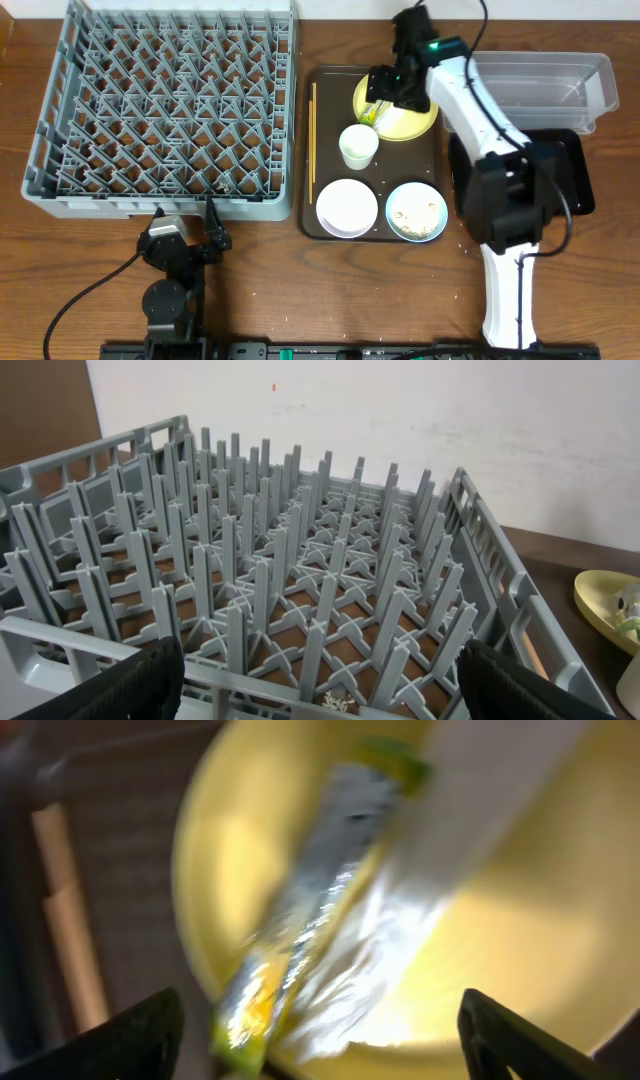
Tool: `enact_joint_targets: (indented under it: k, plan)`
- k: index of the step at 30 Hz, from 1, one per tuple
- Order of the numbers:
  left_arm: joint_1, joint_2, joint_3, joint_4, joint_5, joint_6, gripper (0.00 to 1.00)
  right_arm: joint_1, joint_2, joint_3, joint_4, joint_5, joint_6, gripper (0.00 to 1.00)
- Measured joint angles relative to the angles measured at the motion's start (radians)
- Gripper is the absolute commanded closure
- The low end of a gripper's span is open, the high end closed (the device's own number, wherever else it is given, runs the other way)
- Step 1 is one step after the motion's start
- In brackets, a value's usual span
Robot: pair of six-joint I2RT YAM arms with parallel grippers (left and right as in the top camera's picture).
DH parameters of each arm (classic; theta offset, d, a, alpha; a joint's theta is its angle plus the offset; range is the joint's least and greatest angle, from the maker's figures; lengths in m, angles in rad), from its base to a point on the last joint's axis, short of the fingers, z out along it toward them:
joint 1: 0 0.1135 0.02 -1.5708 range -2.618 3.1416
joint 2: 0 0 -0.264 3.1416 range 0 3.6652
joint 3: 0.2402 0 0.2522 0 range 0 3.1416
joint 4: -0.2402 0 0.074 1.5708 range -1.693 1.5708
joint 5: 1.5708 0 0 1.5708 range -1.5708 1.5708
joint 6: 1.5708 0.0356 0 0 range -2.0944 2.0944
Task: Sort waste into correct bins and load items into the dishwasher
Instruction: 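Reach the right gripper to the yellow plate and grasp the wrapper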
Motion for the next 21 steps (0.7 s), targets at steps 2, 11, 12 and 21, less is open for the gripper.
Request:
enact_joint_targets:
  k: [2, 11, 12, 21]
  plan:
    - [0.0, 0.0, 0.0, 0.0, 0.0, 0.0, 0.11, 0.016, 0.017, 0.0, 0.003, 0.069, 0.051, 0.09]
    - [0.0, 0.0, 0.0, 0.0, 0.0, 0.0, 0.11, 0.042, 0.115, 0.005, 0.035, 0.187, 0.128, 0.24]
    - [0.0, 0.0, 0.0, 0.0, 0.0, 0.0, 0.11, 0.043, 0.119, 0.006, 0.034, 0.211, 0.13, 0.34]
    - [0.0, 0.0, 0.0, 0.0, 0.0, 0.0, 0.11, 0.042, 0.121, 0.016, 0.029, 0.197, 0.147, 0.99]
